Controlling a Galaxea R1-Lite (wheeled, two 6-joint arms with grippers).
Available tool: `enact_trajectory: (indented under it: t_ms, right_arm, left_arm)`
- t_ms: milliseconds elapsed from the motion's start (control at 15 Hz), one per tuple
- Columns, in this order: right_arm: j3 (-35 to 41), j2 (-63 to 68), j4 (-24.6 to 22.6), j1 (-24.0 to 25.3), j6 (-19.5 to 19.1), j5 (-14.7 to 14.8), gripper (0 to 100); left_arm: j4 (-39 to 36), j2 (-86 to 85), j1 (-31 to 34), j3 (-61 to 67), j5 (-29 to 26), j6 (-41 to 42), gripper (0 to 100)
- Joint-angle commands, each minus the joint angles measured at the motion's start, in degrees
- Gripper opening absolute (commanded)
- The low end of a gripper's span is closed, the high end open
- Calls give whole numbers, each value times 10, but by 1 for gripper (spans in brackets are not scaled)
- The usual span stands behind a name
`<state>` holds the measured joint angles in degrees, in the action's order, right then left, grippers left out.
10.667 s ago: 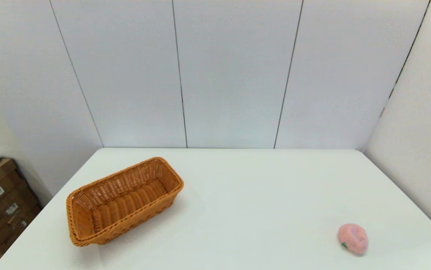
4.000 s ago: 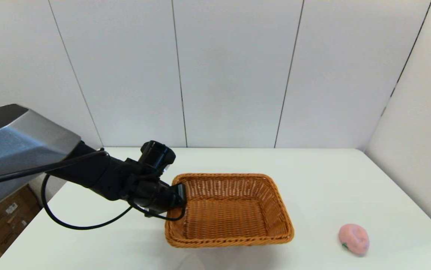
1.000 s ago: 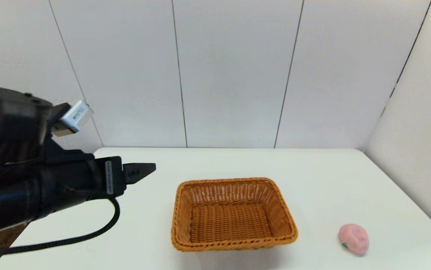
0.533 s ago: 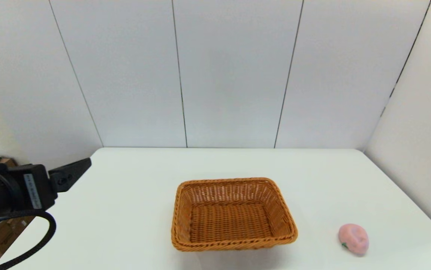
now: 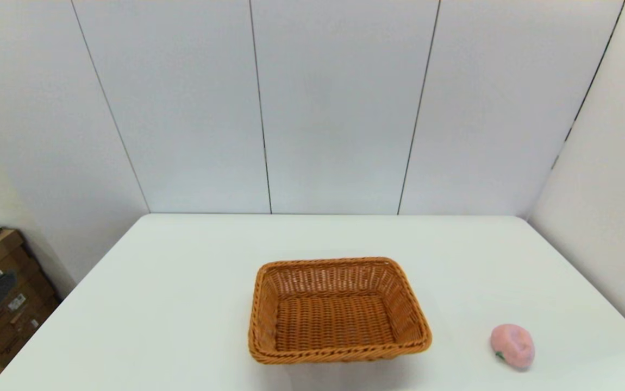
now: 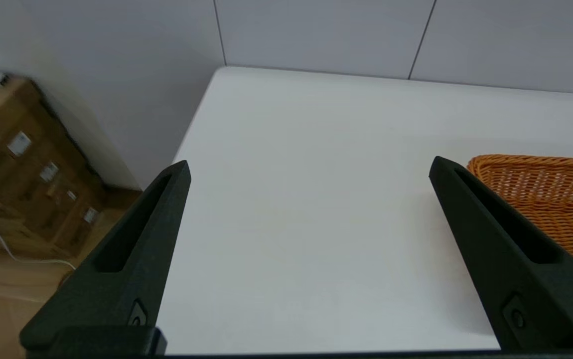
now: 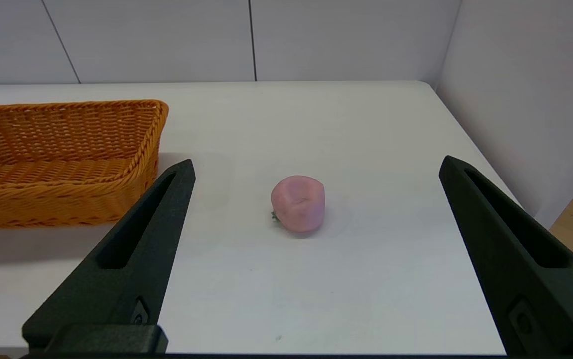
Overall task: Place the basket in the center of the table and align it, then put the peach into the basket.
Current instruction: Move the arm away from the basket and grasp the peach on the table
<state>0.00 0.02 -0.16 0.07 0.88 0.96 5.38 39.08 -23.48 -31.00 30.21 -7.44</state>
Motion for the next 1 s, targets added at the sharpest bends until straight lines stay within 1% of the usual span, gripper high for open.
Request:
enact_trajectory:
  t_ms: [67, 200, 333, 467, 733, 1000]
  right_arm:
    - [0, 0, 0, 0, 0, 0, 100]
    - [0, 0, 0, 0, 0, 0, 100]
    - [0, 0, 0, 0, 0, 0, 100]
    - [0, 0, -1, 0, 0, 0, 100]
    - [0, 0, 0, 1, 0, 0, 100]
    - [0, 0, 0, 0, 0, 0, 100]
  left_arm:
    - [3, -128, 108, 23, -51, 68, 100]
    - [10, -160, 126, 47, -56, 69, 100]
    - [10, -212, 137, 94, -99, 88, 100]
    - [10, -230, 160, 123, -113, 88, 100]
    - [-3, -230, 166, 141, -113, 88, 100]
    - [-1, -238, 230, 148, -151, 112, 100]
